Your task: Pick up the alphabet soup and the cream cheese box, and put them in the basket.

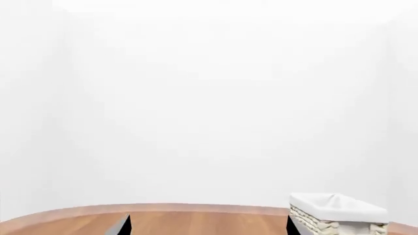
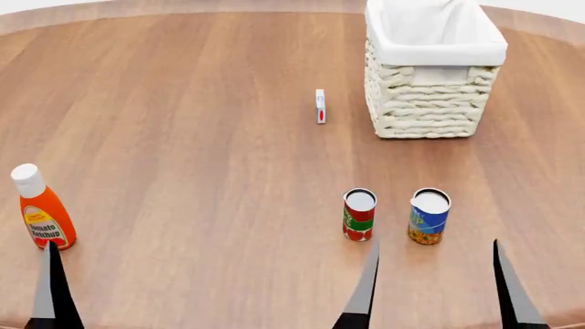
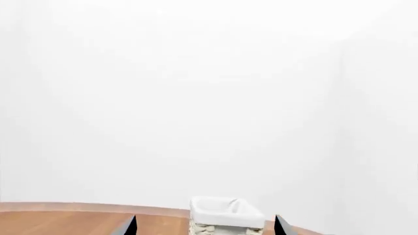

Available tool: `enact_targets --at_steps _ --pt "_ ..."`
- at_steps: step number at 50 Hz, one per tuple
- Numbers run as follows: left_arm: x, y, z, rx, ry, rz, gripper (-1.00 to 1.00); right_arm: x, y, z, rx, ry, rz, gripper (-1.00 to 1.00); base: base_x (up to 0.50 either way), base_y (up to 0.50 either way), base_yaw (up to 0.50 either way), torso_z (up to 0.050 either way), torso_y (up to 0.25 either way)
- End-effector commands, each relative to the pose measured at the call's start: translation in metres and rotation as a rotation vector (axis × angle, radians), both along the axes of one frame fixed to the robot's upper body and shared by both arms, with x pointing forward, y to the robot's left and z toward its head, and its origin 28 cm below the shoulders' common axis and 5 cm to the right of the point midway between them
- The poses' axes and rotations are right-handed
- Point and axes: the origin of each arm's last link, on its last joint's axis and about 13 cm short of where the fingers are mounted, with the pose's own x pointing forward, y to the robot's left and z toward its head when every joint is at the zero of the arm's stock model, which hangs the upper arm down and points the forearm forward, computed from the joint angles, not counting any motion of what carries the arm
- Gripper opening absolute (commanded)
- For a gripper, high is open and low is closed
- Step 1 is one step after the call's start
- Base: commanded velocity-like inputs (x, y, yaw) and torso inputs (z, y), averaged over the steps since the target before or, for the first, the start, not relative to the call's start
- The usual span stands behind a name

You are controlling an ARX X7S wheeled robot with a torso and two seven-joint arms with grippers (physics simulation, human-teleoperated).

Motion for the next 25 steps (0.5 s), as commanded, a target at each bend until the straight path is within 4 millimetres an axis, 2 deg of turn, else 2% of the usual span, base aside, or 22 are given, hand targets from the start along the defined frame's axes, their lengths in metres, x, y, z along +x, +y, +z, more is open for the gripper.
enact_targets --at_steps 1,20,25 --pt "-0.016 0.002 0.026 -0.015 -0.134 0.011 1.0 -0.02 -0.001 0.025 -0.004 -0.162 0.008 1.0 0.0 0.0 0.0 0.0 0.0" --pt "-0.01 0.002 0.019 0.002 -0.13 0.026 1.0 -0.018 -0.001 0.02 -0.015 -0.131 0.029 1.0 0.0 0.0 0.0 0.0 0.0" --pt "-0.007 0.001 0.013 0.009 -0.114 0.023 1.0 -0.017 -0.001 0.018 -0.023 -0.12 0.03 1.0 0.14 0.0 0.0 0.0 0.0"
